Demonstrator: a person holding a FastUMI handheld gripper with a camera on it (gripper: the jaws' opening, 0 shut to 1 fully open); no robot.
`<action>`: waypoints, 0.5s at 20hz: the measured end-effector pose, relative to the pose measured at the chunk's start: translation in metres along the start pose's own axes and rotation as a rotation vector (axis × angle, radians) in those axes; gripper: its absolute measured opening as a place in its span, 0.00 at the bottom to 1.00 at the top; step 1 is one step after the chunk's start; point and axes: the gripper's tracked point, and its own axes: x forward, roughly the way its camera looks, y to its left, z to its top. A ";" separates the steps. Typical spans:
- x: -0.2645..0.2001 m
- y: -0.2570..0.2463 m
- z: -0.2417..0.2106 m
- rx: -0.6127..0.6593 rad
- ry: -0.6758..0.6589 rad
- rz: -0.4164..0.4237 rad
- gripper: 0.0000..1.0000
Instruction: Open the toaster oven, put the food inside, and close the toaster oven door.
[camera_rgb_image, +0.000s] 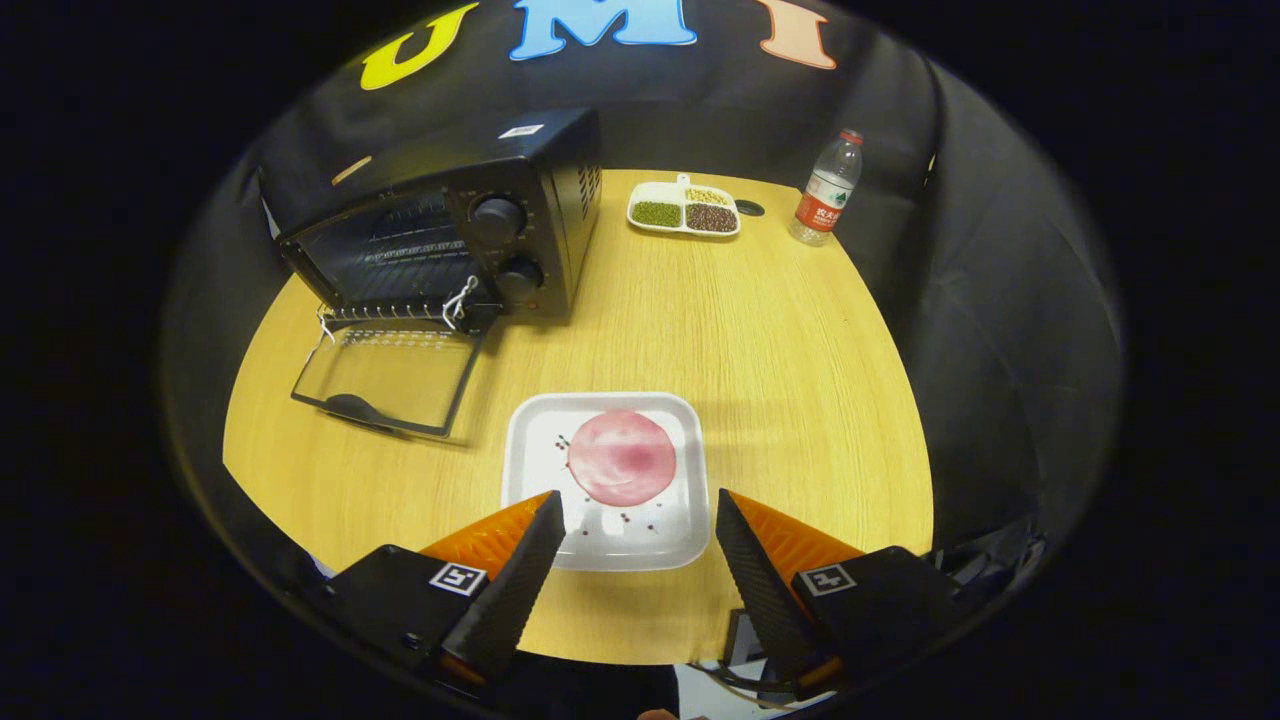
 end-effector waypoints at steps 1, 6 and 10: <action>0.004 -0.004 0.001 0.010 0.012 0.009 0.97; 0.026 -0.030 -0.013 0.031 0.069 0.013 0.97; 0.041 -0.037 -0.023 0.033 0.119 0.052 0.97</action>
